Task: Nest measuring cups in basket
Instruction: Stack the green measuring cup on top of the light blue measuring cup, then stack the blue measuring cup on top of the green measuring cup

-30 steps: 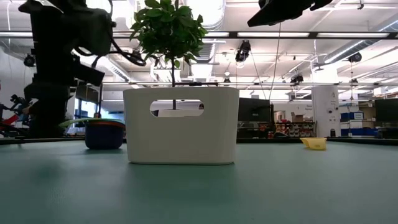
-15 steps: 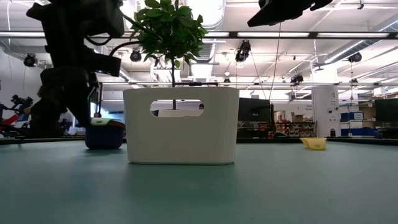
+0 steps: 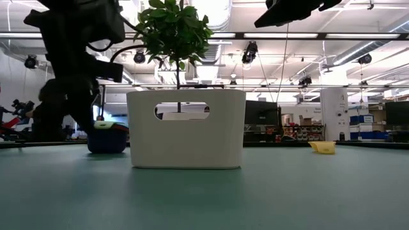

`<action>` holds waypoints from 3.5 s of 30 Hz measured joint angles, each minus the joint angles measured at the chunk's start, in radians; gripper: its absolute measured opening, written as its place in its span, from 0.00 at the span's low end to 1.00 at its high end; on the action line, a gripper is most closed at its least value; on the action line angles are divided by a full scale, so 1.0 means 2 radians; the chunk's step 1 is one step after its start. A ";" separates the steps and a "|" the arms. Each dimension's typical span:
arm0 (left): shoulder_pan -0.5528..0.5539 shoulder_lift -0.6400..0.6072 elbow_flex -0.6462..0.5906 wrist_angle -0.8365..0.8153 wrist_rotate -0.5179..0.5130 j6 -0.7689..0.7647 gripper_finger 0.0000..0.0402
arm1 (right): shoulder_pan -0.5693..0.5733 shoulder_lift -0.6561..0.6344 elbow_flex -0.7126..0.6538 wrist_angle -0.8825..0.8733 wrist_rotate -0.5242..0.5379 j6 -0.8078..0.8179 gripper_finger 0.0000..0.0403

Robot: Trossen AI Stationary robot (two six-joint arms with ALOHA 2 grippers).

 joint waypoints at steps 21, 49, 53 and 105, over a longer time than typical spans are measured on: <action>-0.005 -0.005 0.029 0.025 -0.034 0.029 0.00 | 0.000 0.000 0.000 0.000 0.000 0.000 0.02; -0.005 0.040 0.014 0.083 -0.104 0.022 0.00 | 0.000 0.000 0.000 0.000 0.000 0.001 0.02; -0.004 0.040 0.014 0.084 -0.110 0.016 0.00 | 0.000 0.000 0.000 0.000 0.000 0.002 0.02; -0.038 -0.293 -0.142 0.555 -0.113 0.526 0.00 | -0.001 0.003 -0.039 -0.205 -0.027 0.586 0.02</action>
